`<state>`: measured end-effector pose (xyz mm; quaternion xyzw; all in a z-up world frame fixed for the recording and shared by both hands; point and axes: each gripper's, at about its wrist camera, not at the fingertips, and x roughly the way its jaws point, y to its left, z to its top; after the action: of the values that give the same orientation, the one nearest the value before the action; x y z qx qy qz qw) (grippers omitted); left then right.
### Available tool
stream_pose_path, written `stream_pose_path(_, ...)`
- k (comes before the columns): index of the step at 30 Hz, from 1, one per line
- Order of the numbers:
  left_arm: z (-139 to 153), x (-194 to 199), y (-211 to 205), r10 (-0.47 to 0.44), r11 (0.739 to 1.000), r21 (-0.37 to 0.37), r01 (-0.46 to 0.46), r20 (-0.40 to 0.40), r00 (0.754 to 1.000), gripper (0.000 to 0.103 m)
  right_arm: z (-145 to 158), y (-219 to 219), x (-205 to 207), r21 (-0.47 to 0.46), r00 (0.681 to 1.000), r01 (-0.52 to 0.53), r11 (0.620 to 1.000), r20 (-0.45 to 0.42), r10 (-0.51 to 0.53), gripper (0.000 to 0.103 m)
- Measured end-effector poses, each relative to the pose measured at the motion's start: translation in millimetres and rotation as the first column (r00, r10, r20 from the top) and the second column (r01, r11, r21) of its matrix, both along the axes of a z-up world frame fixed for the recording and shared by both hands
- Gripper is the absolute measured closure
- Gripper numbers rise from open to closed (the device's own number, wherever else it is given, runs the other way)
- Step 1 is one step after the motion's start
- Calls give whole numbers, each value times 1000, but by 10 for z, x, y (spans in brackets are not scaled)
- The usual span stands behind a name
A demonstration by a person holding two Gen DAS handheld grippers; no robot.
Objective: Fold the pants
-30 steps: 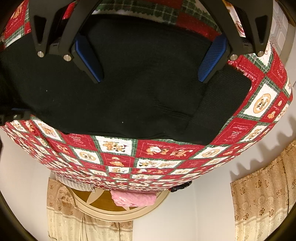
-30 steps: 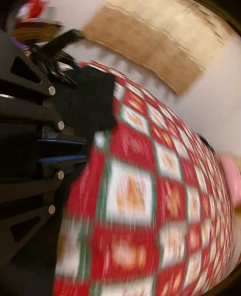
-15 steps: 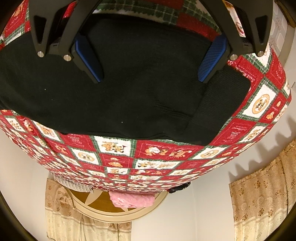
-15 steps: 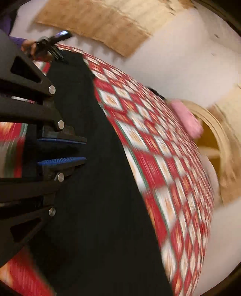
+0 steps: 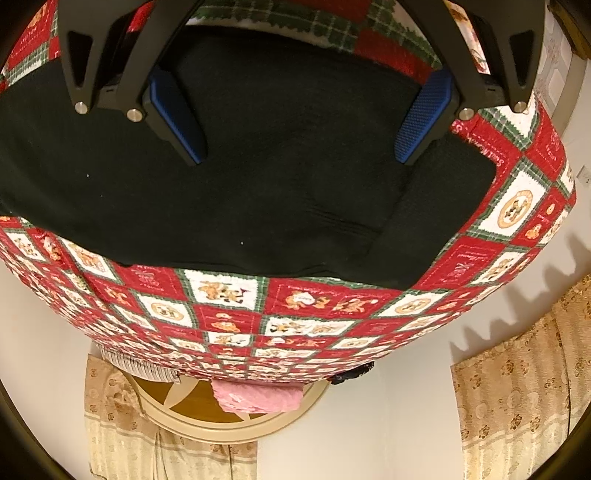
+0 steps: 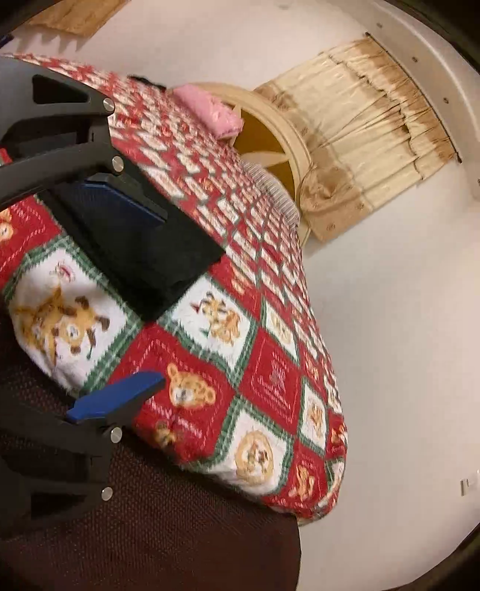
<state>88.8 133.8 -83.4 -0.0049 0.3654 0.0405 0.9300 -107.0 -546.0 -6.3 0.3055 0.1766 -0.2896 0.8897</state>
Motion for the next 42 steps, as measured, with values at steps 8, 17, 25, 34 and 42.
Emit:
stream_pose_path(8, -6, -20, -19, 11, 1000, 4, -11, 5, 1000, 0, -139, 169, 424, -49, 996, -24, 998, -92, 20, 23)
stream_pose_path(17, -12, -43, -23, 9, 1000, 1, -9, 22, 1000, 0, -80, 345, 750, -187, 960, -57, 981, -282, 2, 91)
stream_pose_path(25, -13, -47, -27, 7, 1000, -3, -7, 27, 1000, 0, 499, 1863, 1082, -512, 925, -373, 774, -267, 270, 91)
stream_pose_path(34, -16, -62, -44, 6, 1000, -7, -6, 34, 999, 0, -429, 3559, 1577, -535, 660, -744, 399, -500, 561, 91)
stream_pose_path(42, -18, -67, -50, 5, 1000, -8, -5, 37, 999, 0, -985, 3967, 1550, -563, 590, -798, 217, -654, 474, 74)
